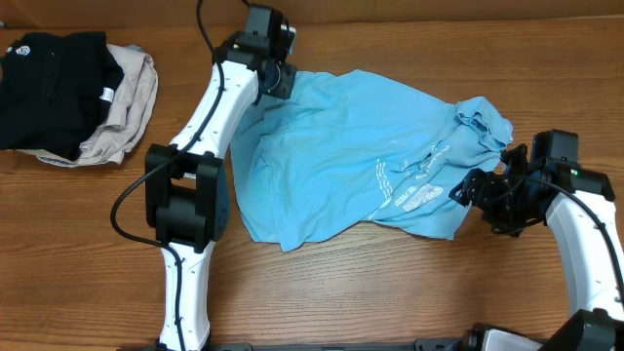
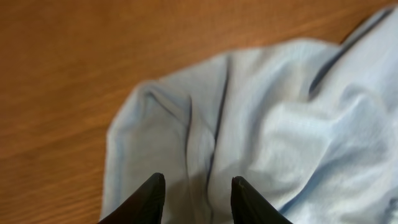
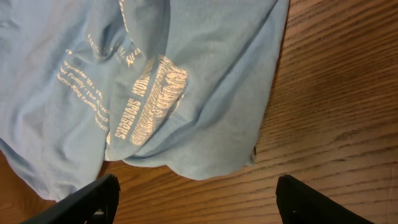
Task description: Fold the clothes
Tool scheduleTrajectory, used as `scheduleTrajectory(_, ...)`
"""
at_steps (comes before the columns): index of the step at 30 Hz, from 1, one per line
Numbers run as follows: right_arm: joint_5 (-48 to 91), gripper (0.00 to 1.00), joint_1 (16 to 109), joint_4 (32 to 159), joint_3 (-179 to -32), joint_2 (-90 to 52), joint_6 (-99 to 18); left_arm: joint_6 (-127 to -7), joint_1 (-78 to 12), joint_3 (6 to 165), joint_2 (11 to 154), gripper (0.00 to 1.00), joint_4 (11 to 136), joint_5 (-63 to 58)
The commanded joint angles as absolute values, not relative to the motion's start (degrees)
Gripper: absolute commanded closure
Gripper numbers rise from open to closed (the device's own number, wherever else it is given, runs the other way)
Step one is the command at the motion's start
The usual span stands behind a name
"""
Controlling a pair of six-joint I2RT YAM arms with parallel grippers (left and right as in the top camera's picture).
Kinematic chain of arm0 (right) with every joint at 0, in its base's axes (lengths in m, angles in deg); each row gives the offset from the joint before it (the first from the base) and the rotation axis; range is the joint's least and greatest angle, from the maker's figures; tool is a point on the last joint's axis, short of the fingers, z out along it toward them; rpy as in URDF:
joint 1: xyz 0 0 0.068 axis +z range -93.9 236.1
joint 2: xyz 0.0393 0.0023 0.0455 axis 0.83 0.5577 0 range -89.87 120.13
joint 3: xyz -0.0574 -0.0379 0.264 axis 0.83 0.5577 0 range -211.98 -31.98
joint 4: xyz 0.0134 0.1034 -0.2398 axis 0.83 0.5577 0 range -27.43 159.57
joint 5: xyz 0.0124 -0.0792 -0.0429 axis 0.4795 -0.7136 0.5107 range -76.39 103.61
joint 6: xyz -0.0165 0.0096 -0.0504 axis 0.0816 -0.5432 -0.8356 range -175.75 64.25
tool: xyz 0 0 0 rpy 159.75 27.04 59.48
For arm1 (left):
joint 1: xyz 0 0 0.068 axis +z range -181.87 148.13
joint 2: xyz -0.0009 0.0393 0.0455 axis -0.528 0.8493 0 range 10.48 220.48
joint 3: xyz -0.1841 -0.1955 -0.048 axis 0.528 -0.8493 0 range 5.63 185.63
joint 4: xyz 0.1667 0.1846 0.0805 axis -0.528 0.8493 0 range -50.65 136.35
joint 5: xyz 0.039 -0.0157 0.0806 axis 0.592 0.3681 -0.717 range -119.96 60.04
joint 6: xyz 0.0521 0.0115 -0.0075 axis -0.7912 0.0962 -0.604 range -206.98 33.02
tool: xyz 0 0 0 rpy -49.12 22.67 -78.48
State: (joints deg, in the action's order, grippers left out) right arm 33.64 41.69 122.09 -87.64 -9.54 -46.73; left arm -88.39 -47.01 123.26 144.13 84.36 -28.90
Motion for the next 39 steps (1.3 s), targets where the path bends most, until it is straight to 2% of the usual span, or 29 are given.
scheduleTrajectory(1,33.2,0.16,41.9,121.4,-87.3,-9.1,-46.8,-88.3,-47.0,121.2,144.3,0.63,84.7,-27.5)
scheduleTrajectory(22,33.2,0.15,41.9,121.8,-87.3,-9.1,-47.0,-88.3,-47.3,116.1,144.3,0.62,85.1,-26.5)
scheduleTrajectory(29,33.2,0.15,41.9,121.7,-87.3,-9.1,-47.0,-88.3,-47.3,112.3,144.3,0.62,82.0,-26.5)
scheduleTrajectory(32,33.2,0.15,41.9,121.7,-87.3,-9.1,-47.0,-88.3,-47.2,111.5,144.3,0.68,81.4,-26.5)
scheduleTrajectory(36,33.2,0.15,41.9,121.3,-87.3,-9.1,-47.0,-88.3,-47.2,111.6,144.2,0.96,80.8,-26.5)
scheduleTrajectory(39,33.2,0.15,41.9,121.2,-87.3,-9.1,-47.0,-88.3,-47.1,112.8,144.2,0.96,80.4,-26.9)
